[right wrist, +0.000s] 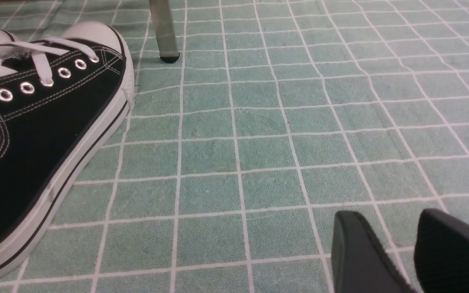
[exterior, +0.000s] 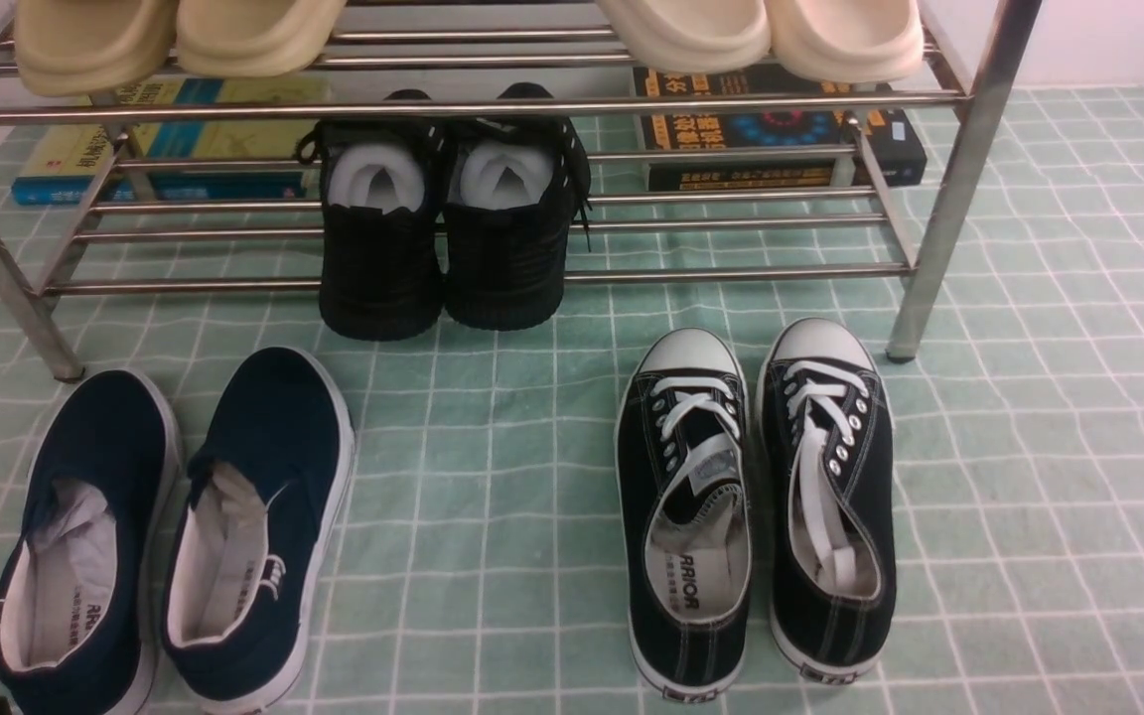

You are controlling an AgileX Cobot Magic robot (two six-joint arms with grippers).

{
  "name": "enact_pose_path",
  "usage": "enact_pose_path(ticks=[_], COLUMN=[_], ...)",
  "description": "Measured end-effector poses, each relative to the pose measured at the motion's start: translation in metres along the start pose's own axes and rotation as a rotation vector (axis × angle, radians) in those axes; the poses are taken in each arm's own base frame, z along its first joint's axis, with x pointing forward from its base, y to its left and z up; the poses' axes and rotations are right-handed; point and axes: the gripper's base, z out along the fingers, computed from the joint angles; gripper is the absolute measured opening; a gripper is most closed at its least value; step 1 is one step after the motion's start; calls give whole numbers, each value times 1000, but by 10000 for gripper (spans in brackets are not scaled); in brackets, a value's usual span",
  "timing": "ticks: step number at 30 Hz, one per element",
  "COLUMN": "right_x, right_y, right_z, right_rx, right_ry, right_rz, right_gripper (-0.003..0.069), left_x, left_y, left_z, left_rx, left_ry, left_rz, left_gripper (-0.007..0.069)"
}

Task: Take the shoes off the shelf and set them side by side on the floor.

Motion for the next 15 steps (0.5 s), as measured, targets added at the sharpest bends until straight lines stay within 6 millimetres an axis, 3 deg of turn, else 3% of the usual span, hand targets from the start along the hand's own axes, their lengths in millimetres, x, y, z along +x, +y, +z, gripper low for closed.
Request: enact_pose_path(ticks=[15], right_x=[0], right_y=[0], right_z=[0], right_rx=[0], right_ry=[0], right_rz=[0], right_gripper=[239], left_x=[0], left_y=[0], left_z=[0], left_rx=[0], left_ry=[0], left_rz=[0], left_gripper=[61])
